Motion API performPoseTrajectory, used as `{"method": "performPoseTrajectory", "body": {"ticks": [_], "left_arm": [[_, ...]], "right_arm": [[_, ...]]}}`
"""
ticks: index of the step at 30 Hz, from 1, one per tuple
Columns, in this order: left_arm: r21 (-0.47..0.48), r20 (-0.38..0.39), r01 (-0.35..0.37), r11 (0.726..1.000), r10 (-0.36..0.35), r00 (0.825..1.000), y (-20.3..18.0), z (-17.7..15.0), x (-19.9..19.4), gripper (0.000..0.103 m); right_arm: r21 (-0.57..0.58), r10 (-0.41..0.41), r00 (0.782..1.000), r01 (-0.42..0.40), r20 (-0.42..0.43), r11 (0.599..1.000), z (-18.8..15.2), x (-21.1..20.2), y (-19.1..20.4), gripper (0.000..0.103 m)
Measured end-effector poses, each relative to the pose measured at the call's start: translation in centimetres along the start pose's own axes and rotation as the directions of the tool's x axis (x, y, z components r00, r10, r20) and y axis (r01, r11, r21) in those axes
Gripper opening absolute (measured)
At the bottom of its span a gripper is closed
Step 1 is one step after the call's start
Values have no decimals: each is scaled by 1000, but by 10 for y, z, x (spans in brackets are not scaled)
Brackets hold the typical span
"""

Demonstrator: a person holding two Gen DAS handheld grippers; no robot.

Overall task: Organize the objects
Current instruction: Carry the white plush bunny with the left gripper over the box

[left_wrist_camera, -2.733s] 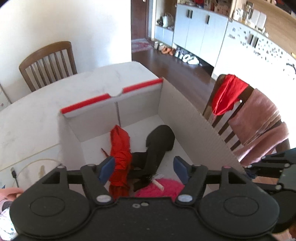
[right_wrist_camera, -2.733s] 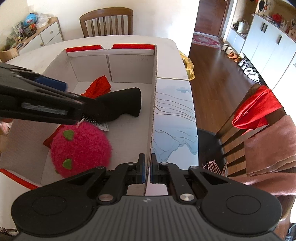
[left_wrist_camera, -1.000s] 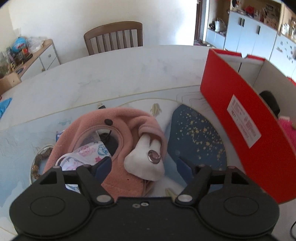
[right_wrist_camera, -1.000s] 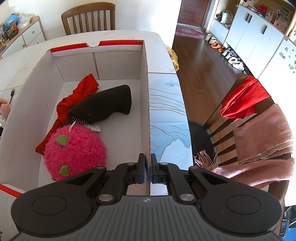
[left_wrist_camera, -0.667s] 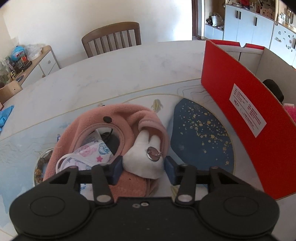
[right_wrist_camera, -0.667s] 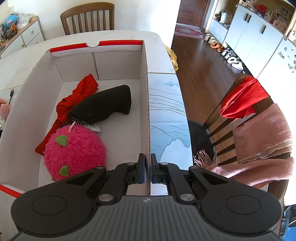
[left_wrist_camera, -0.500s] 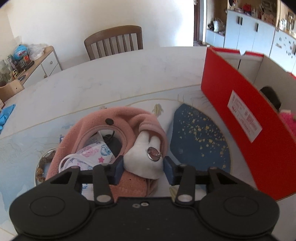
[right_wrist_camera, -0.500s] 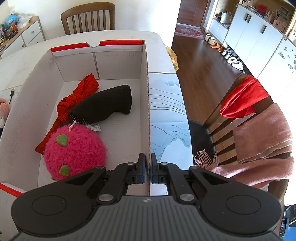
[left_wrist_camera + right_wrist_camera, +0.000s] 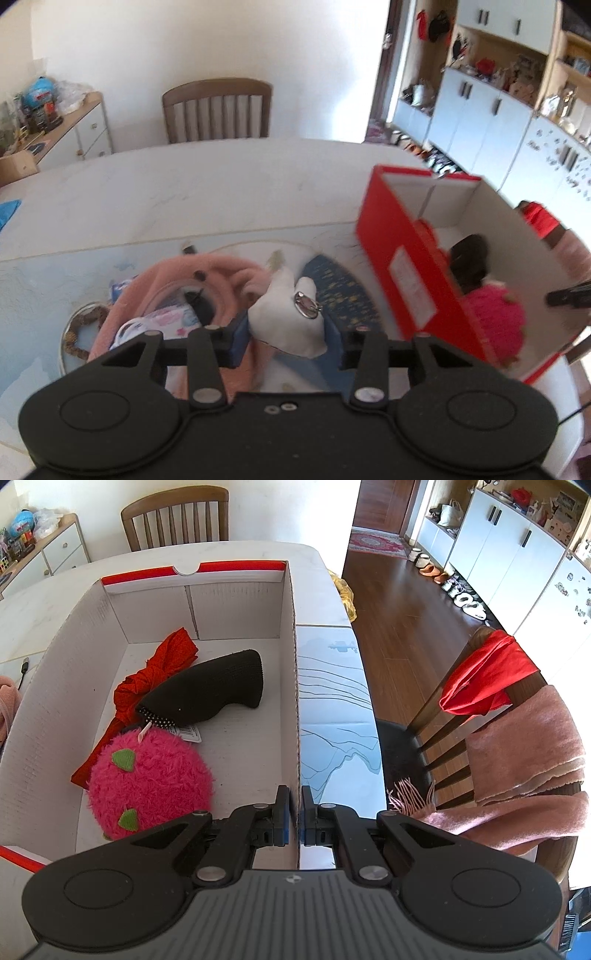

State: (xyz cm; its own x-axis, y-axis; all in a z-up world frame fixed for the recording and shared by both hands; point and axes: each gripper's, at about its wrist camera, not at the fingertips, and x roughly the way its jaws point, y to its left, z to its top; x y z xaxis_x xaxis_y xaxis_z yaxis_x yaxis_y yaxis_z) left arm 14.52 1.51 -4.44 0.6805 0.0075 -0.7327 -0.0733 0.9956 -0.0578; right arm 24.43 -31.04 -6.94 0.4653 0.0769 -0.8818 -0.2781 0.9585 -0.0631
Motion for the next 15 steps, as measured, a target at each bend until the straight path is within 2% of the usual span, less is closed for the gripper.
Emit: {"method": "performPoseTrajectory", "body": {"ticks": [8, 15], "left_arm": [[49, 40, 90, 995, -92, 995, -40, 26, -21, 42], [124, 46, 144, 982, -150, 988, -82, 47, -15, 42]], "right_arm": [[-1, 2, 1000, -2, 12, 1000, 0, -2, 1, 4], [2, 14, 1000, -14, 16, 1000, -1, -3, 1, 4]]}}
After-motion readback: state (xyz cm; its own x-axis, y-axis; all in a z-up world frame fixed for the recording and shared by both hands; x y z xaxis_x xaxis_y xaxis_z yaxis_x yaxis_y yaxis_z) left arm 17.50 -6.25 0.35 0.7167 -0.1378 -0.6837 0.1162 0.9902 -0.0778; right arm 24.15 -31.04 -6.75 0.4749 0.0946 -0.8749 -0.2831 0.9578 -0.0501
